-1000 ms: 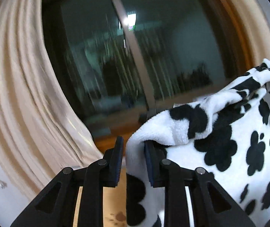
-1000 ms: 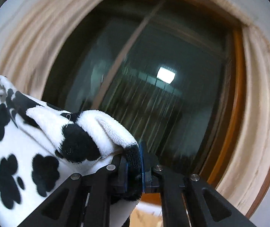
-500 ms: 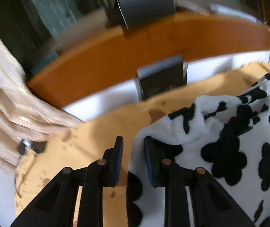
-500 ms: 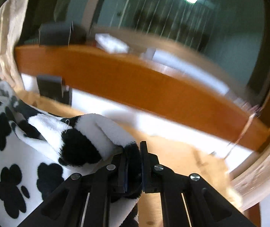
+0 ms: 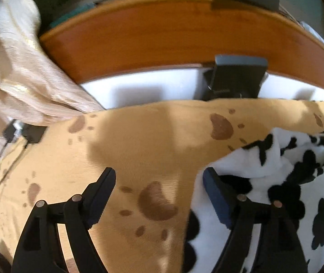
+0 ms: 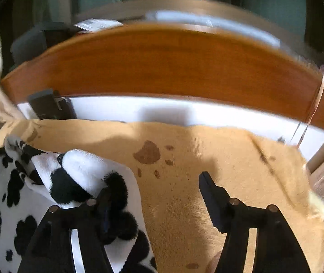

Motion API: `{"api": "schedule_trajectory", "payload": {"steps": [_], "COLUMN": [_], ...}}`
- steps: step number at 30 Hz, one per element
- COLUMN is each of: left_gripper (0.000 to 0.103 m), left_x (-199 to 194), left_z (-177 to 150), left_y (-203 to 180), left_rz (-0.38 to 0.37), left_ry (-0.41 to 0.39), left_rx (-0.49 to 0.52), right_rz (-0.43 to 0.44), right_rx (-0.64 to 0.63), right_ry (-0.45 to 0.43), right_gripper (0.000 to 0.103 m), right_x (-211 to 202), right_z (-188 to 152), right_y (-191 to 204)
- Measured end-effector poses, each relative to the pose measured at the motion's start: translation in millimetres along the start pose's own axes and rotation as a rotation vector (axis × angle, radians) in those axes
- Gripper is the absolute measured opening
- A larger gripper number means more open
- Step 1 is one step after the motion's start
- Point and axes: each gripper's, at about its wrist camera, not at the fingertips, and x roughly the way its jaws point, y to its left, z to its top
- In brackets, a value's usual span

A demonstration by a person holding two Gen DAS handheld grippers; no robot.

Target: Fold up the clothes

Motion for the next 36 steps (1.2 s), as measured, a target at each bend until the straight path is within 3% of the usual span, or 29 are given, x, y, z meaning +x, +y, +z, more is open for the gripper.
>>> {"api": "schedule_trajectory", "payload": {"steps": [2, 9, 13, 16, 17, 20, 22, 24, 29, 36], "left_gripper": [0.082, 0.082, 0.082, 0.082, 0.082, 0.082, 0.082, 0.082, 0.082, 0.082], "left_x": [-8.0, -43.1, -55.6, -61.5, -62.3, -64.6, -67.5, -70.0, -79.8, -144.6], "left_z": [-0.8, -18.4, -32.3, -44.4, -48.6, -61.1, -69.5, -77.8, -109.1, -175.9], "left_y": [3.5, 2.1, -17.0, -34.5, -37.7, -37.0, -22.7, -3.4, 39.8, 53.2], "left_rz": [0.022, -0.048, -0.148, -0.176, -0.161, -0.129, -0.135, -0.159, -0.294, -0.426], "left_ry": [-0.009, -0.050, -0.027, -0.011, -0.006, 0.015, 0.033, 0.056, 0.133, 0.124], "left_rx": [-0.007, 0.069, 0.152, 0.249, 0.277, 0.319, 0.293, 0.241, 0.082, 0.087], "right_rz": [-0.025, 0.004, 0.041, 0.193, 0.288, 0.521, 0.605, 0.618, 0.553, 0.534], "right_rx": [-0.037, -0.091, -0.021, 0.058, 0.076, 0.024, -0.036, -0.104, -0.189, -0.224], "right_ry": [-0.014, 0.020, 0.020, -0.030, -0.040, 0.004, 0.049, 0.093, 0.145, 0.113], "right_gripper": [0.065, 0.066, 0.066, 0.066, 0.066, 0.066, 0.066, 0.066, 0.066, 0.066], "right_x": [-10.5, -23.4, -37.2, -59.1, -66.7, -77.7, -80.4, -81.0, -78.5, -98.4], "right_z": [-0.3, 0.5, -3.1, -5.6, -6.1, -10.8, -18.2, -31.6, -58.2, -91.8], "right_y": [7.4, 14.1, -5.9, -18.7, -18.2, 6.8, 27.8, 52.0, 87.3, 108.7]}}
